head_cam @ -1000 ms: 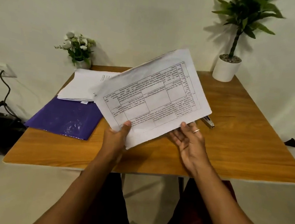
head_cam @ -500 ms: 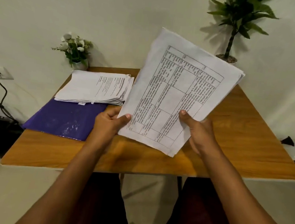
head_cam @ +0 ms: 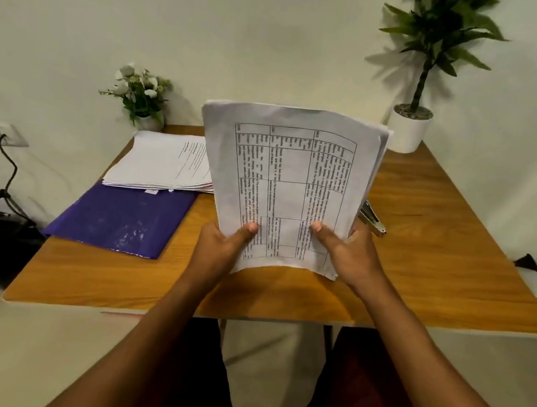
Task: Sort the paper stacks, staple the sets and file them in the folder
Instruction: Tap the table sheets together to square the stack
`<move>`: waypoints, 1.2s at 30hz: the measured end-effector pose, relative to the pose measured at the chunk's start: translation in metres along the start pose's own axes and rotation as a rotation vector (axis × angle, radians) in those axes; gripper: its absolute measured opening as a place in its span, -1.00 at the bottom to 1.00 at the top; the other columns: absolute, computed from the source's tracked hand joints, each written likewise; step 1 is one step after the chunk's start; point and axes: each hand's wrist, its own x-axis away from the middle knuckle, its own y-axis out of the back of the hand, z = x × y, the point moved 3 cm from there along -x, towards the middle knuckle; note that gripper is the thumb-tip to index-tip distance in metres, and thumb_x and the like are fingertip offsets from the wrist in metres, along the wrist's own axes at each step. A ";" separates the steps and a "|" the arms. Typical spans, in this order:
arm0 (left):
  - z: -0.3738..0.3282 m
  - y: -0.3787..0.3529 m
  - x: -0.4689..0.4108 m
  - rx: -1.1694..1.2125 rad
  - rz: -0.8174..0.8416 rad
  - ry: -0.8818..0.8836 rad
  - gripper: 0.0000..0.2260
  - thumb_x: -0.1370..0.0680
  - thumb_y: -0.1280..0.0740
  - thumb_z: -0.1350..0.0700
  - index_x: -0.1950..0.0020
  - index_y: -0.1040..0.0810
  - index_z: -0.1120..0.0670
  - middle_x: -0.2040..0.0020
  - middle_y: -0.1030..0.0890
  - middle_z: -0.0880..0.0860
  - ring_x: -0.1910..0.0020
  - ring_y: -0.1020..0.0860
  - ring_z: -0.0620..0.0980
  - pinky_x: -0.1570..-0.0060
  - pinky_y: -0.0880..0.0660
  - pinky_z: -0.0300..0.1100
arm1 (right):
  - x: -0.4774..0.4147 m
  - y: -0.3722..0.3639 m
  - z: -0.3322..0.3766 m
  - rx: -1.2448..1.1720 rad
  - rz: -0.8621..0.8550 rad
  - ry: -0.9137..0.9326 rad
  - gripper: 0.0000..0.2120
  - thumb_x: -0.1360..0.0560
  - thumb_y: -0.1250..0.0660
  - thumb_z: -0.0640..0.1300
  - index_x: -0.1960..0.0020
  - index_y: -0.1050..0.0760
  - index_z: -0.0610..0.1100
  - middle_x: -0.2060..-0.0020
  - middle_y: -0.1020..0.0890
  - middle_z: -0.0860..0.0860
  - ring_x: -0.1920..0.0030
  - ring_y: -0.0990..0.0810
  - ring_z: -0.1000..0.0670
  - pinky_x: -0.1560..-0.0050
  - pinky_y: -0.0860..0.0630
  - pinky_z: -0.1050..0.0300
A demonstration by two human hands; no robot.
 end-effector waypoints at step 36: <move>0.033 -0.063 0.014 0.389 -0.121 0.229 -0.75 -0.59 -0.41 0.15 -0.26 -0.57 -0.02 -0.14 -0.71 -0.03 -0.13 -0.68 0.03 -0.04 -0.64 -0.01 | 0.002 -0.043 -0.017 -0.743 -0.131 -0.152 -0.55 -0.56 -0.35 -0.37 -0.33 -0.49 0.03 -0.23 -0.67 -0.08 -0.22 -0.66 -0.16 -0.19 -0.60 -0.28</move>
